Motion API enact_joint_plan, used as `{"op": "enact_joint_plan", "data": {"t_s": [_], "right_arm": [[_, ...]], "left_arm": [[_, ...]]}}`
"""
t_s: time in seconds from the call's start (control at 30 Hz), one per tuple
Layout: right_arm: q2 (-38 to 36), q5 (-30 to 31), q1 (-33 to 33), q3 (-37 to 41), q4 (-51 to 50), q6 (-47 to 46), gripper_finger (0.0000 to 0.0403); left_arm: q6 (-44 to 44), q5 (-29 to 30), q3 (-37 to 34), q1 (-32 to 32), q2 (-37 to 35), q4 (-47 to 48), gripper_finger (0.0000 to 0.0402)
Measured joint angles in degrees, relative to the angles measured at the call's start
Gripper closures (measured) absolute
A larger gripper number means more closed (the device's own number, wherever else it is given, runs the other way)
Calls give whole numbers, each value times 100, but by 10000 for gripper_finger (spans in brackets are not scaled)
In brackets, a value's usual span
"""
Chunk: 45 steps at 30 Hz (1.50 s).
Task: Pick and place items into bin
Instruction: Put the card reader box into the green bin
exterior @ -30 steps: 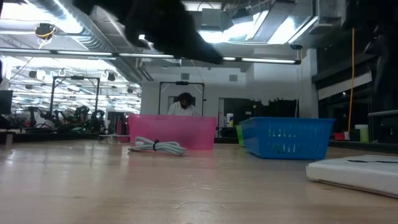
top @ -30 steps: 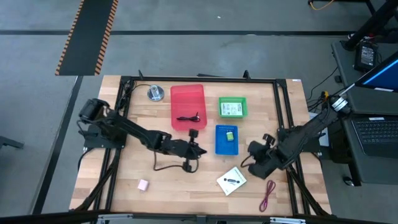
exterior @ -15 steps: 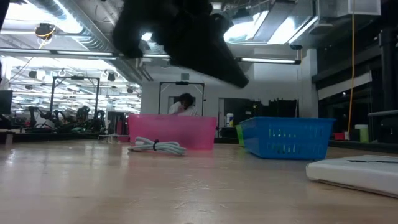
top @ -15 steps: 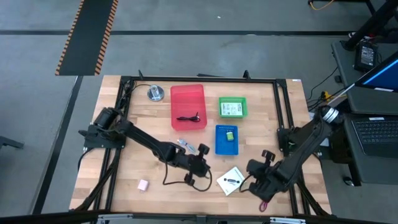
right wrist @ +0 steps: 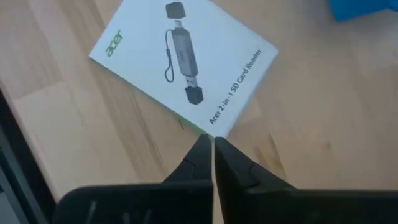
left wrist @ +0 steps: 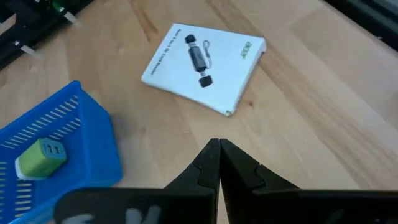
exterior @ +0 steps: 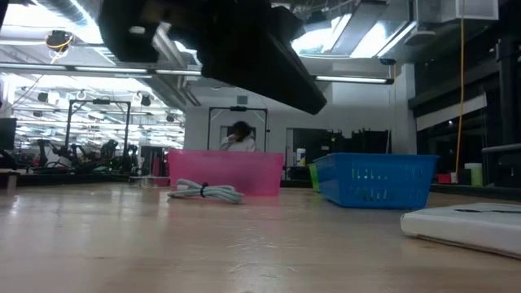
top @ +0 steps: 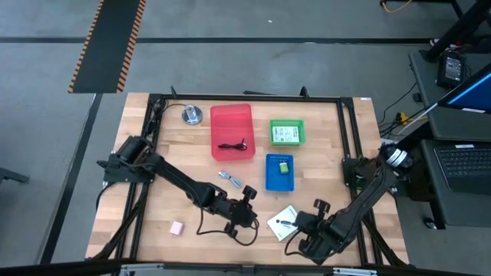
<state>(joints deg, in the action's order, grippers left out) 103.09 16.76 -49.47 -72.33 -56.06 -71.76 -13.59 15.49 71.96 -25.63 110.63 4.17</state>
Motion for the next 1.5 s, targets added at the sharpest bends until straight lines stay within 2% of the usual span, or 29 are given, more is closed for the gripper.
{"op": "enact_joint_plan", "data": {"t_s": [0.6,1.0,1.27,1.37,1.5], "right_arm": [[48,163,-46,831,1018,-306,403],[23,189,-47,1317,1646,-308,403],[-11,278,-44,1799,2427,-462,403],[-13,283,-46,1875,2529,-543,403],[-11,266,-44,1888,2505,-573,403]], "left_arm": [[99,753,0,-441,0,-7,398],[100,753,0,-439,0,-9,398],[97,751,-1,-341,0,-162,397],[61,708,-2,-308,0,-207,388],[-98,705,-2,-308,0,-228,356]]}}
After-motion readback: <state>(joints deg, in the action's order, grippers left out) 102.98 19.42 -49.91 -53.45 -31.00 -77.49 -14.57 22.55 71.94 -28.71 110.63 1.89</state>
